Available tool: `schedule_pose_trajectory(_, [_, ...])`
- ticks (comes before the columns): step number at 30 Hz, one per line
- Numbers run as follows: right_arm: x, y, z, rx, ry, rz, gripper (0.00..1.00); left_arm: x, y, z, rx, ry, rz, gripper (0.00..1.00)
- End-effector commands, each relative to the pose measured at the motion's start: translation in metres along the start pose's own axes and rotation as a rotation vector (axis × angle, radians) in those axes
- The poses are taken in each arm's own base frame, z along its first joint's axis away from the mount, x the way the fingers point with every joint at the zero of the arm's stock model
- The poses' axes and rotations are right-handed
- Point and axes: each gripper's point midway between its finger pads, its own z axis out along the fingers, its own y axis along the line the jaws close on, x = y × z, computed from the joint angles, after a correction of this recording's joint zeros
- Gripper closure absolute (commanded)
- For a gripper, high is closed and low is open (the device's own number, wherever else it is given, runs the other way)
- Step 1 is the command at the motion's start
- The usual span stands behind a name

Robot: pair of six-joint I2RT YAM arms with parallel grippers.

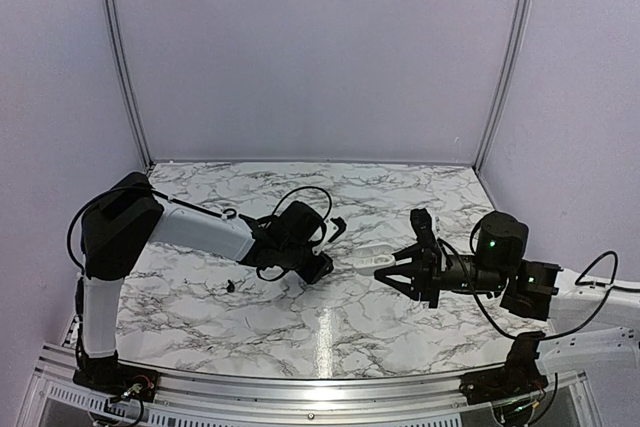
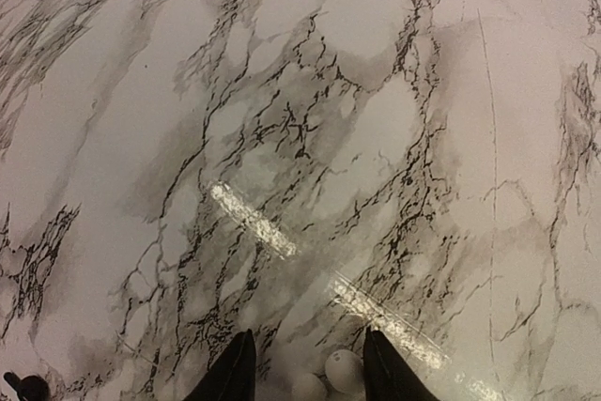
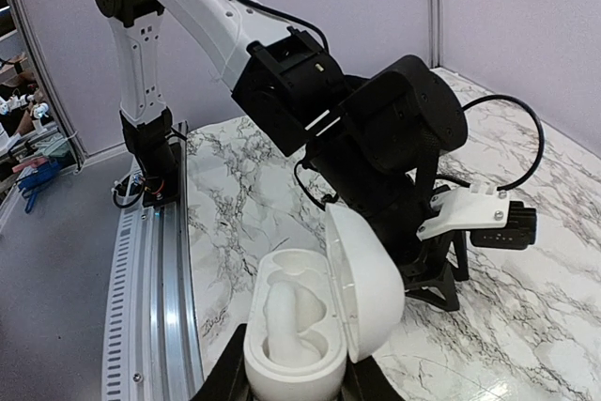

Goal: Insert the wireless bluetooth earbuds into the charging case
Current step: Move the left earbud to the center of the board.

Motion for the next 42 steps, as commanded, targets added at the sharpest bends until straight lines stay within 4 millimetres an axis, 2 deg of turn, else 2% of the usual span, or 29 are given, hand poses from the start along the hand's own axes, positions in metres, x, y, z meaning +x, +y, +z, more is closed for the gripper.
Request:
schedule_pose_trajectory(1, [-0.01,-0.001,-0.002,0.006,-0.029,-0.007,1.0,0.019,-0.005,0.003,0.021,0.084,-0.005,0.62])
schedule_pose_trajectory(4, [-0.01,0.0,-0.002,0.005,-0.027,-0.006,1.0,0.024,-0.006,0.0,0.03,0.1,-0.018,0.63])
schedule_pose_trajectory(7, [-0.009,0.0,-0.002,0.005,-0.026,-0.007,1.0,0.029,-0.005,-0.002,0.027,0.114,-0.034,0.58])
schedule_pose_trajectory(10, [-0.009,0.0,-0.002,0.003,-0.027,-0.007,1.0,0.033,-0.004,-0.001,0.026,0.125,-0.039,0.57])
schedule_pose_trajectory(18, [-0.011,0.001,-0.004,0.004,-0.034,-0.011,1.0,0.03,-0.01,-0.002,0.066,0.119,-0.034,0.69])
schedule_pose_trajectory(21, [-0.011,0.002,-0.004,-0.002,-0.034,-0.012,1.0,0.029,-0.009,-0.011,0.071,0.127,-0.01,0.72])
schedule_pose_trajectory(24, [-0.011,0.004,-0.004,-0.018,-0.036,-0.016,1.0,0.033,-0.013,-0.029,0.099,0.131,0.036,0.73])
schedule_pose_trajectory(28, [-0.011,0.007,-0.002,-0.042,-0.035,-0.017,1.0,0.06,-0.024,-0.055,0.172,0.192,0.106,0.73])
schedule_pose_trajectory(31, [-0.012,0.008,0.0,-0.05,-0.033,-0.018,1.0,0.097,-0.031,-0.071,0.219,0.277,0.148,0.73])
schedule_pose_trajectory(33, [-0.012,0.008,0.0,-0.05,-0.035,-0.017,1.0,0.111,-0.032,-0.078,0.225,0.305,0.168,0.72])
schedule_pose_trajectory(37, [-0.011,0.007,0.002,-0.052,-0.033,-0.016,1.0,0.115,-0.027,-0.072,0.187,0.338,0.077,0.69])
schedule_pose_trajectory(42, [-0.013,0.007,0.003,-0.051,-0.032,-0.018,1.0,0.099,-0.013,-0.058,0.072,0.316,-0.064,0.65])
